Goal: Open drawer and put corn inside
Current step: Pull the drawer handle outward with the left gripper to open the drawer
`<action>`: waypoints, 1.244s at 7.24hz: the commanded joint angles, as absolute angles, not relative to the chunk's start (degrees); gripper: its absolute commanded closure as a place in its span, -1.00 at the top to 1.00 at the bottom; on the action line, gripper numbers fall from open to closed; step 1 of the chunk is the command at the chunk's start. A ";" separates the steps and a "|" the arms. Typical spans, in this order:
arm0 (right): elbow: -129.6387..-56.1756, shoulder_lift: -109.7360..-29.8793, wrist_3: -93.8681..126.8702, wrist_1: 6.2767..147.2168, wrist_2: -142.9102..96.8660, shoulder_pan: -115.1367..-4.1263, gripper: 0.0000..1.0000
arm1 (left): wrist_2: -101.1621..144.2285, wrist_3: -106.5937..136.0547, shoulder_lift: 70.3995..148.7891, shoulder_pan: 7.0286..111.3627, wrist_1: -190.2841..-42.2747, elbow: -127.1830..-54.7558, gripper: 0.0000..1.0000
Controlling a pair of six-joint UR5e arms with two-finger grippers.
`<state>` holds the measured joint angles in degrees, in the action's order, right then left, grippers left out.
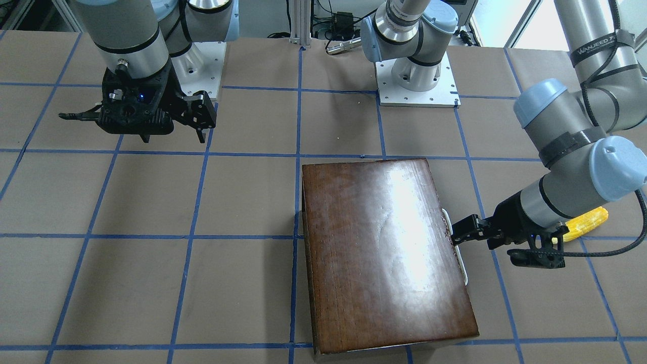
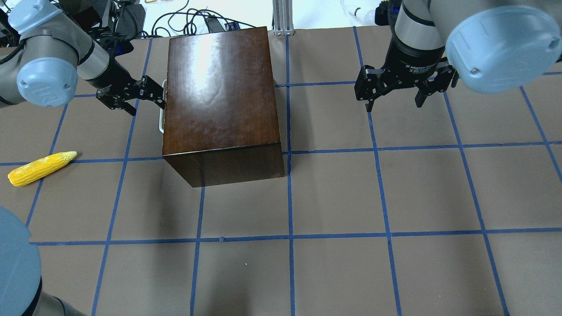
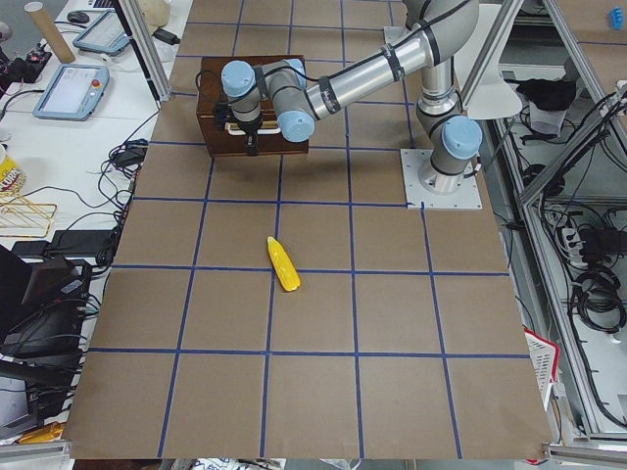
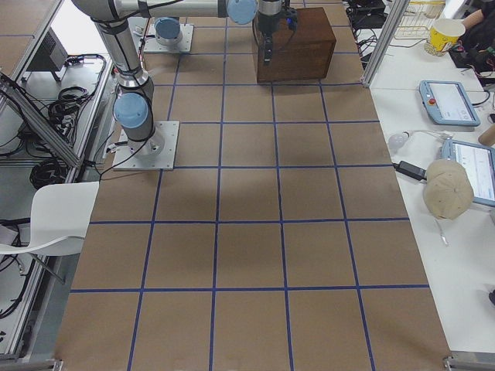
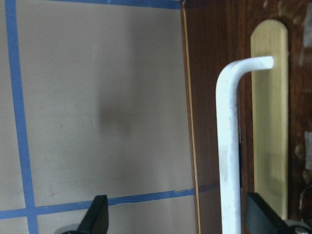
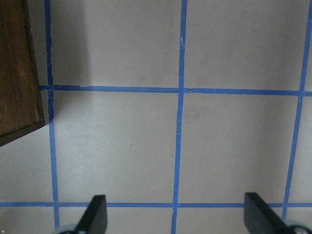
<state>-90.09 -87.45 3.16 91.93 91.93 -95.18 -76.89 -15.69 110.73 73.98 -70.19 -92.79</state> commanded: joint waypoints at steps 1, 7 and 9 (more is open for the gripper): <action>-90.09 -87.45 3.16 91.93 91.93 -95.19 1.00 | -76.82 -15.73 111.00 73.92 -69.96 -92.81 1.00; -90.09 -87.45 3.16 91.93 91.93 -95.19 1.00 | -74.45 -16.26 111.97 70.51 -69.87 -92.81 1.00; -90.09 -87.45 3.16 91.93 91.93 -95.19 1.00 | -74.00 -17.57 111.88 69.61 -69.87 -92.64 1.00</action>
<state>-90.09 -87.45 3.16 91.93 91.93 -95.19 -74.16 -16.71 111.89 70.32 -69.88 -92.72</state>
